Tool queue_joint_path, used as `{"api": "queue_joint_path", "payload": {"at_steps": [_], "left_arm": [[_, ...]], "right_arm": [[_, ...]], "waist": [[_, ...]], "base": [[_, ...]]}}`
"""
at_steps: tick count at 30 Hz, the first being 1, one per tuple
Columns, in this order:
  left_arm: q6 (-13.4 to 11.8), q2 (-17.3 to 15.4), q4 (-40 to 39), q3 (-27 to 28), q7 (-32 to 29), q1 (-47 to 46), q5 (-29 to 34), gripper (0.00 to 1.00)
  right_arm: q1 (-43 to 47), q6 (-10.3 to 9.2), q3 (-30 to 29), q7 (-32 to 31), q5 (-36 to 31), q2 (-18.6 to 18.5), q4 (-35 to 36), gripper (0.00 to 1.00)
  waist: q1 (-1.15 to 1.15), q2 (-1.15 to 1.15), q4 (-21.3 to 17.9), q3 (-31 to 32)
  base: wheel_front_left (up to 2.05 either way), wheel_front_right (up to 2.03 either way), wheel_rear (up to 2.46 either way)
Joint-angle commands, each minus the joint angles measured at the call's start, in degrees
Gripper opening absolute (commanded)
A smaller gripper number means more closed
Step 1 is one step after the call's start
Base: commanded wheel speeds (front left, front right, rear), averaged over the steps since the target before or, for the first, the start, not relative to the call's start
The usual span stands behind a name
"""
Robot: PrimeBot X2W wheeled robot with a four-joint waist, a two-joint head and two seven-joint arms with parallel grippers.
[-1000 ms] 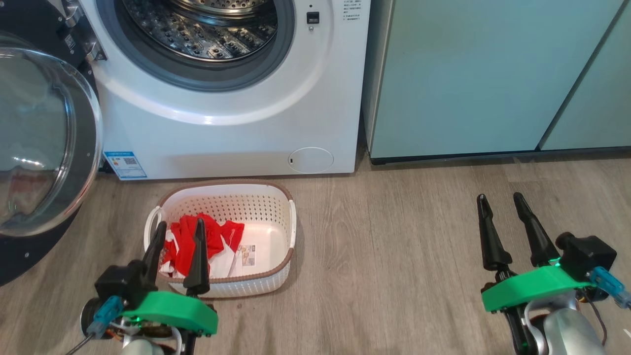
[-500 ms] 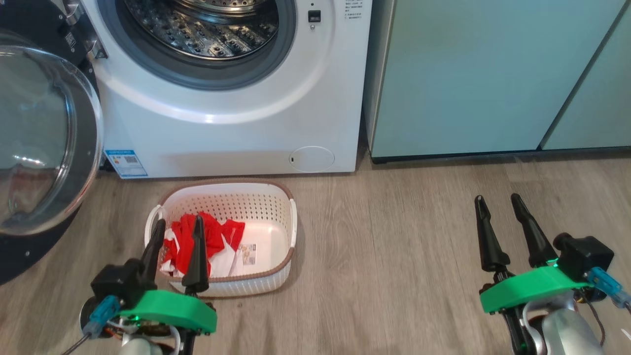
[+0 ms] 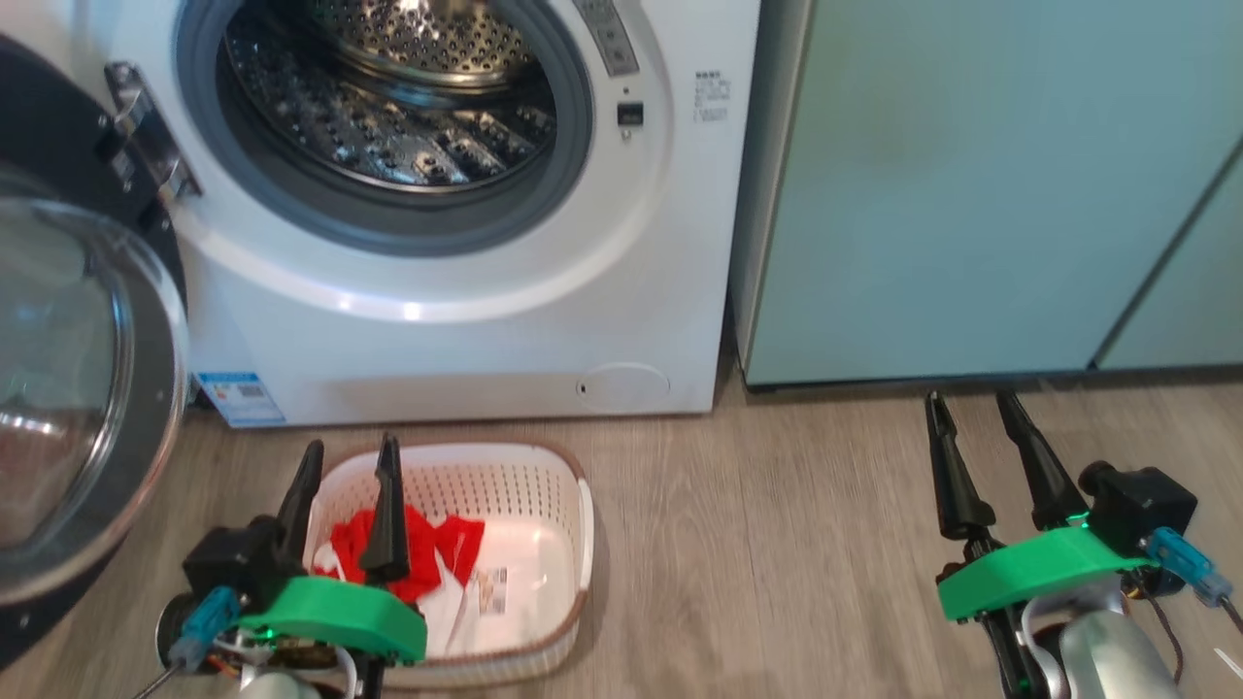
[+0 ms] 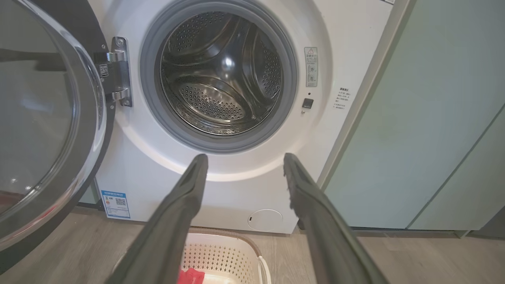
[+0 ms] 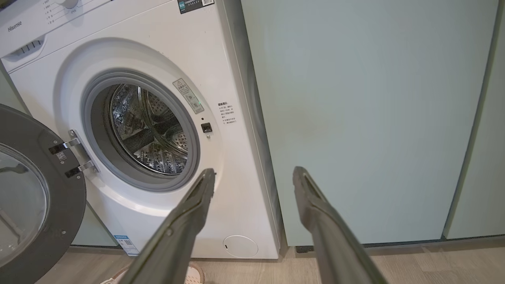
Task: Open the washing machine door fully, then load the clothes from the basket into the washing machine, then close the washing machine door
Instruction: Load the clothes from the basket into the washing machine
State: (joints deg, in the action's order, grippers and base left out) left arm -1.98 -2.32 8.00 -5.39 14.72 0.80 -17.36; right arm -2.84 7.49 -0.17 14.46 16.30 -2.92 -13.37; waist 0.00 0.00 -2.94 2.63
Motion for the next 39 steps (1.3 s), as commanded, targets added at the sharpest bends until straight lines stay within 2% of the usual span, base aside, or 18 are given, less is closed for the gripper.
{"api": "queue_joint_path", "payload": {"at_steps": [1, 11, 39], "left_arm": [[-0.4, -0.6, -1.3, 1.7, 0.3, -1.8, 0.6, 1.0], [-0.6, -0.6, -0.9, 1.1, 0.3, -1.7, 0.4, 1.0], [-1.0, -0.6, -0.1, 1.3, 0.3, -2.2, -0.8, 1.0]], "right_arm": [[-2.0, 0.0, 1.5, 0.5, 0.0, 0.0, 1.6, 1.0], [-2.0, 0.0, 1.8, 0.5, 0.1, 0.0, 1.5, 1.0], [-2.2, 0.0, 1.0, 0.5, 0.0, 0.0, 1.7, 1.0]], "waist": [[0.0, 0.0, 0.1, 0.1], [0.0, 0.0, 0.5, 0.3], [0.0, 0.0, 0.7, -0.1]], "base": [[1.66, -1.66, 0.0], [1.05, -1.05, 0.0], [0.0, 0.0, 0.0]]}}
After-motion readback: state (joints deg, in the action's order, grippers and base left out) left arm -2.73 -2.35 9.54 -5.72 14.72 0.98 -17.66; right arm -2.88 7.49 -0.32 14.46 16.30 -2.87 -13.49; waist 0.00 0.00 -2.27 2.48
